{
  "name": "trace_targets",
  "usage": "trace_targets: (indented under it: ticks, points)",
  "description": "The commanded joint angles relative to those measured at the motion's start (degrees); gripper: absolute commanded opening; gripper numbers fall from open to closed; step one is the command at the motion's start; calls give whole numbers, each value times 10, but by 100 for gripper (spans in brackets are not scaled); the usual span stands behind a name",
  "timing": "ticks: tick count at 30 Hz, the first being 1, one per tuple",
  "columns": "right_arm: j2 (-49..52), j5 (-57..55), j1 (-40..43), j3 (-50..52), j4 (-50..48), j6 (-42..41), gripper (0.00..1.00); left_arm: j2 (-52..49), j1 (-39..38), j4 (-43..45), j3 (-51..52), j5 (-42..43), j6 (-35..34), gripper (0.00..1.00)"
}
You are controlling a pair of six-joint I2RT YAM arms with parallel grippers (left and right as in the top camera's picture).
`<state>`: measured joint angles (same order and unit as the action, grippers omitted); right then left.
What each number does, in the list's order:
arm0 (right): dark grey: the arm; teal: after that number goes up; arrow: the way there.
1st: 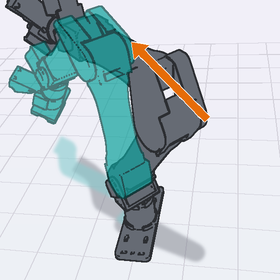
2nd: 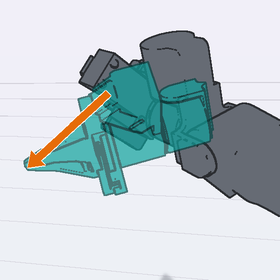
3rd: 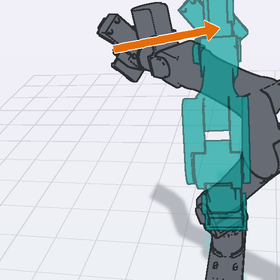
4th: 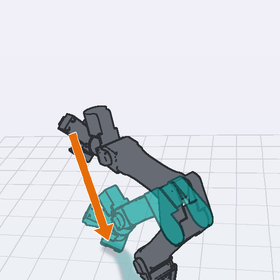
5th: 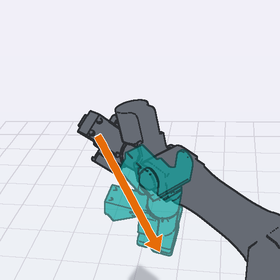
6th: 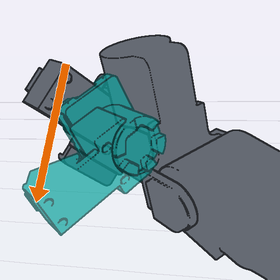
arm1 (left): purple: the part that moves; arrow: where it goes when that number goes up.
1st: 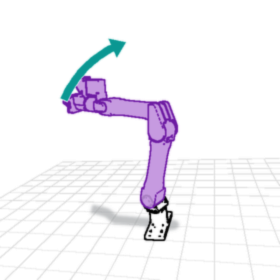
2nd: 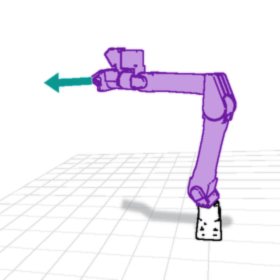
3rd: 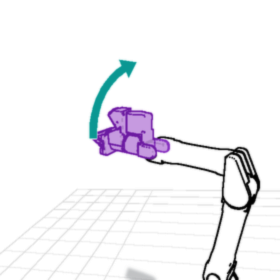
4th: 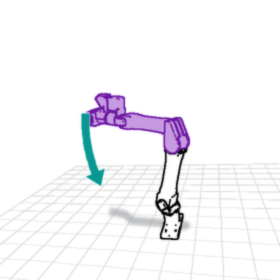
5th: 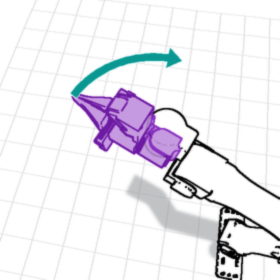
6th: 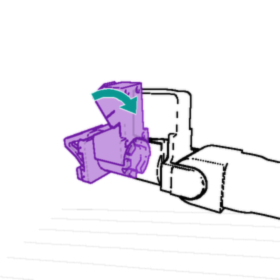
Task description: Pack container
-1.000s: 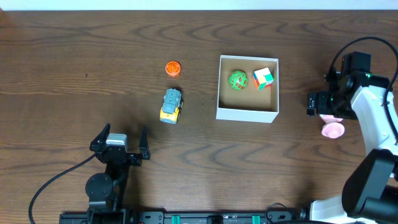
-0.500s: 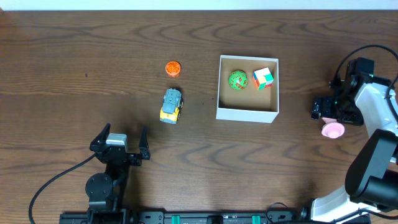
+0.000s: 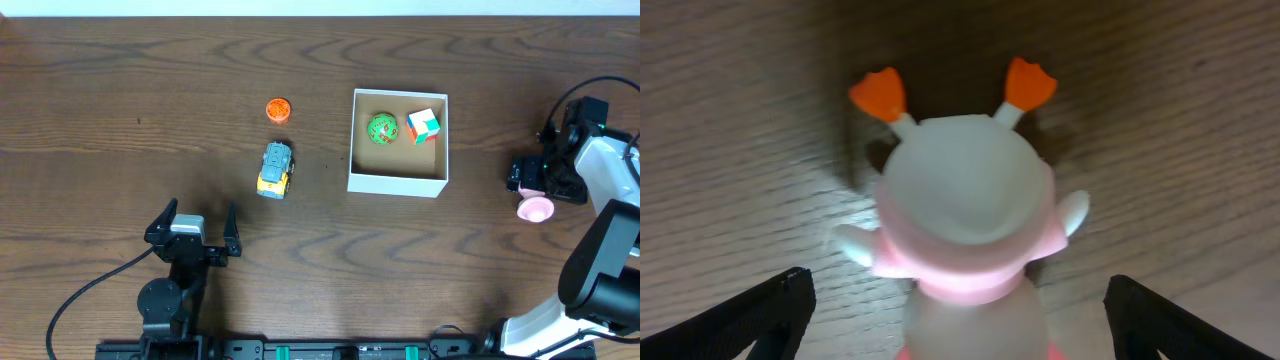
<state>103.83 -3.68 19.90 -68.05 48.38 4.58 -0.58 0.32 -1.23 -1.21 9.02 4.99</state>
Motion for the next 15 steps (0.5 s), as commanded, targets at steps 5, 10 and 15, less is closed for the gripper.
trace_targets:
  ticks: [5, 10, 15]
  points:
    - [6, -5, 14, 5, -2, -3, 87, 3, 1, -19, 10, 9, 10, 98]
    - [12, -3, 14, 5, -2, -3, 85, 3, 1, -19, 10, 8, 10, 98]
    - [19, -2, 14, 12, -11, -2, 79, 3, 1, -19, 10, 9, 10, 98]
